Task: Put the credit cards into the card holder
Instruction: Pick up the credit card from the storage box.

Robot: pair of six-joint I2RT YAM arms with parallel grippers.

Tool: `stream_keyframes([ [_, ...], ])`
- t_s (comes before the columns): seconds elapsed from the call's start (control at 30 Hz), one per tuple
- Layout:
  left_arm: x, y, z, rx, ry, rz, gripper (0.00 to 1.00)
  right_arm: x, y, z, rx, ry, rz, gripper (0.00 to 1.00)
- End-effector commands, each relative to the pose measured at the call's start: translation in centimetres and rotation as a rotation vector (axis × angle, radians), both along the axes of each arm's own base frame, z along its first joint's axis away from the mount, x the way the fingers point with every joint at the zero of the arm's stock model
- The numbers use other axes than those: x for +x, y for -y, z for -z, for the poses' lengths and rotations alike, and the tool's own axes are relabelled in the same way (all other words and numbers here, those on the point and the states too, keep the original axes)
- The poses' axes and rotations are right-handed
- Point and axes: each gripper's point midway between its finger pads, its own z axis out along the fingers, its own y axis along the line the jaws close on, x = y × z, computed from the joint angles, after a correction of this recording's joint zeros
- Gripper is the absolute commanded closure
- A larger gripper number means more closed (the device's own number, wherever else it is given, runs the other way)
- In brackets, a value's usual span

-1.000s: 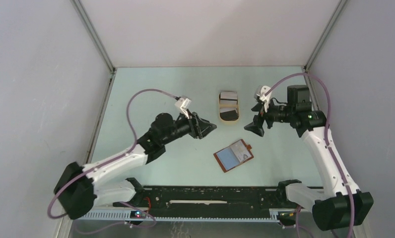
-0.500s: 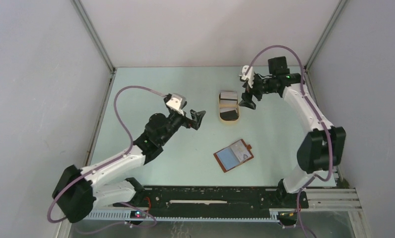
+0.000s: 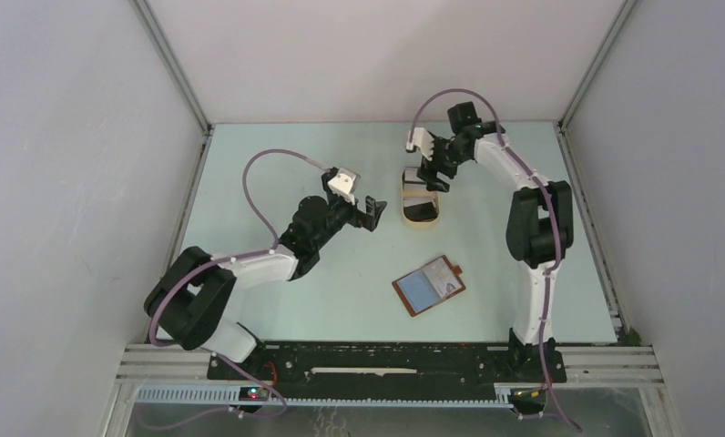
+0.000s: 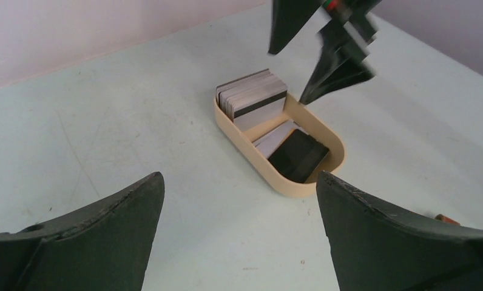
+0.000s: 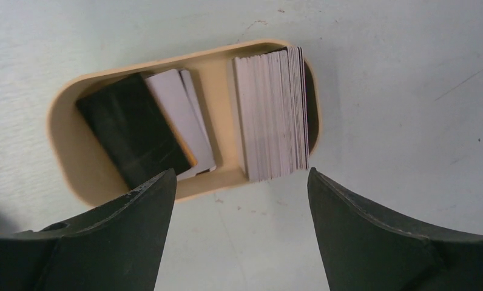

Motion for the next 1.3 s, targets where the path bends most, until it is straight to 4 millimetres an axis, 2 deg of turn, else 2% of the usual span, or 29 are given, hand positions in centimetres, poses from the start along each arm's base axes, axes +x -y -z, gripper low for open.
stream_keyframes([
  [0.0, 0.8, 0.8, -2.4, -0.108, 0.059, 0.053, 0.0, 3.2, -1.1, -0.2, -0.075, 0.092, 0.049, 0.13],
  [0.2, 1.4, 0.9, -1.0, -0.106, 0.022, 0.068, 0.01, 4.6, -2.6, 1.2, -0.131, 0.141, 0.062, 0.12],
  [0.37, 1.8, 0.9, -0.4, -0.103, 0.011, 0.064, 0.01, 5.5, -2.4, 1.9, -0.163, 0.168, 0.086, 0.12],
  [0.83, 2.2, 0.7, 0.3, -0.107, -0.005, 0.065, 0.01, 5.6, -2.5, 3.9, -0.205, 0.179, 0.084, 0.16],
  [1.1, 2.3, 0.7, 0.4, -0.113, -0.011, 0.07, 0.01, 5.9, -2.4, 4.2, -0.221, 0.197, 0.097, 0.14],
  [1.27, 2.3, 0.6, 0.4, -0.117, -0.013, 0.072, 0.01, 6.2, -2.1, 3.6, -0.214, 0.207, 0.116, 0.16],
])
